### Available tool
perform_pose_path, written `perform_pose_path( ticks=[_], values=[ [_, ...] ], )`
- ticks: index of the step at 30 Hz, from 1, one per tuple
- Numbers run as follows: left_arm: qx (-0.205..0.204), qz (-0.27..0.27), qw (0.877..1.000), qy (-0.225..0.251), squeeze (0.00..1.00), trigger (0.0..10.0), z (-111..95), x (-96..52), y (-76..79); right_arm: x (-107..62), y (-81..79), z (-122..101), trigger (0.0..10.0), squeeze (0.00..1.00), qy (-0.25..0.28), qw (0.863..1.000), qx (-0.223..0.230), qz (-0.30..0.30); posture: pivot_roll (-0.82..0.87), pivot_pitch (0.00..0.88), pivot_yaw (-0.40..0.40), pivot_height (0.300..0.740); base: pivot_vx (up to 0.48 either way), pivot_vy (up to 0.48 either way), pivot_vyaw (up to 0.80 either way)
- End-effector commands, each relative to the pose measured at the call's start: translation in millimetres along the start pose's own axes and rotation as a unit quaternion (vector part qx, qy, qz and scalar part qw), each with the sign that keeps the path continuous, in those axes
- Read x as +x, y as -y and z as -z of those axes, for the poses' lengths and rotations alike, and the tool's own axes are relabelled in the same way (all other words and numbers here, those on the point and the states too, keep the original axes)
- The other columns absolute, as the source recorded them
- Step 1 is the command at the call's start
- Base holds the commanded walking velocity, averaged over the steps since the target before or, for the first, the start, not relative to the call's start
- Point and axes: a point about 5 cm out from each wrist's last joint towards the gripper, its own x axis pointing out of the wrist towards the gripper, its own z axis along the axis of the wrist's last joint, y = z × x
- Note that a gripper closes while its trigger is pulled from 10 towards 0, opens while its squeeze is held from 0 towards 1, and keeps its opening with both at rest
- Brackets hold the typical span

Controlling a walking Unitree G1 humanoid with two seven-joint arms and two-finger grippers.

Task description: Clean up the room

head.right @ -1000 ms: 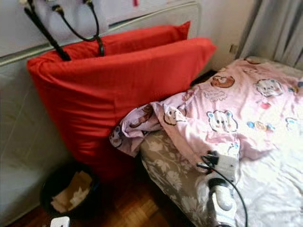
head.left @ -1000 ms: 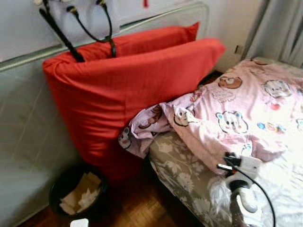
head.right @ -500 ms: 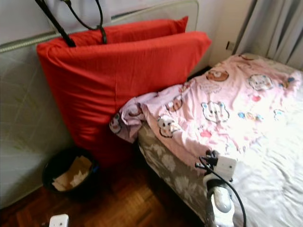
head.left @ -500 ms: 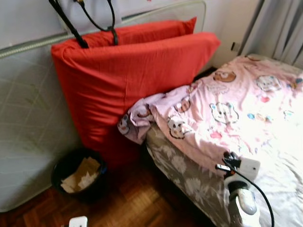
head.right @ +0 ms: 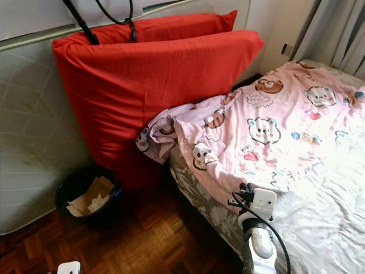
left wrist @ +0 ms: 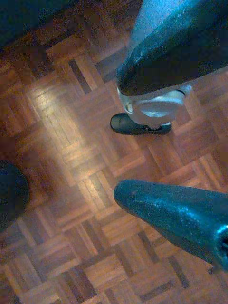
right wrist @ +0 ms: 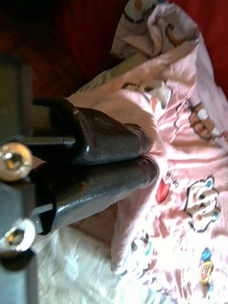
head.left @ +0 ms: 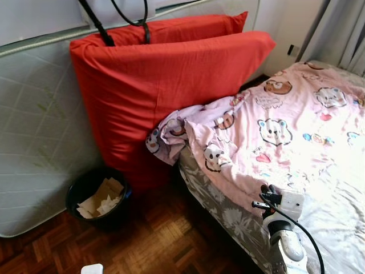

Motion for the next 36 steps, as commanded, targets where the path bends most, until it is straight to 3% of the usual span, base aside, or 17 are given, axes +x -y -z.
perform_pose_path(
  ticks=[1,2,12,13,14,15,19,23,24,27,31,36],
  values=[
    [-0.002,-0.007,1.0,-0.018,0.0,10.0,8,-3.0,-3.3,-2.7,1.0,6,10.0,0.8,-0.016,1.0,-0.002,0.001,0.07,0.086,-0.017,0.74,0.0,0.0,0.0],
    [-0.002,-0.007,1.0,-0.018,0.0,10.0,8,-3.0,-3.3,-3.5,1.4,7,10.0,1.0,-0.021,1.0,-0.004,0.001,0.07,0.086,-0.017,0.74,0.0,0.0,0.0],
    [-0.002,-0.008,1.0,-0.02,0.0,10.0,8,-2.9,-3.6,-13.7,5.4,27,10.0,0.99,-0.075,0.997,-0.007,0.001,0.07,0.089,-0.017,0.74,0.0,0.0,0.0],
    [-0.002,-0.008,1.0,-0.02,0.0,10.0,9,-3.0,-3.6,-14.9,5.4,30,10.0,0.84,-0.086,0.996,-0.006,-0.002,0.07,0.089,-0.017,0.74,0.0,0.0,0.0],
    [-0.003,-0.008,1.0,-0.022,0.0,10.0,9,-3.1,-3.6,-17.1,5.4,36,10.0,0.19,-0.105,0.994,-0.012,-0.005,0.07,0.089,-0.017,0.74,0.0,0.0,0.0],
    [-0.004,-0.009,1.0,-0.022,0.0,10.0,9,-3.1,-3.7,-18.5,5.9,39,10.0,0.0,-0.117,0.993,-0.014,-0.005,0.07,0.089,-0.017,0.74,0.0,0.0,0.0],
    [-0.004,-0.01,1.0,-0.026,0.0,10.0,9,-2.3,-2.8,-30.2,7.5,61,10.0,0.0,-0.193,0.981,-0.02,-0.005,0.06,0.079,-0.02,0.74,0.0,0.0,0.0],
    [-0.005,-0.01,1.0,-0.027,0.0,10.0,9,-2.0,-2.6,-35.8,8.0,69,10.0,0.0,-0.221,0.975,-0.023,-0.004,0.06,0.079,-0.02,0.74,0.0,0.0,0.0],
    [-0.005,-0.011,1.0,-0.028,0.0,10.0,8,-1.6,-2.0,-45.3,10.5,81,10.0,0.0,-0.261,0.965,-0.025,0.008,0.06,0.072,-0.022,0.74,0.0,0.0,0.0],
    [-0.008,-0.014,0.999,-0.031,0.0,10.0,7,-0.6,-2.0,-59.1,14.3,94,10.0,0.0,-0.31,0.95,-0.029,0.027,0.06,0.067,-0.025,0.74,0.0,0.0,0.0],
    [-0.01,-0.017,0.999,-0.035,0.0,10.0,6,0.3,-2.0,-74.3,14.5,107,10.0,0.0,-0.349,0.936,-0.02,0.035,0.06,0.059,-0.027,0.74,0.0,0.0,0.0],
    [-0.012,-0.017,0.999,-0.034,0.0,10.0,4,1.6,-1.7,-83.0,17.2,113,10.0,0.0,-0.365,0.929,-0.01,0.056,0.06,0.054,-0.022,0.74,0.0,0.0,0.0]
  ],
)
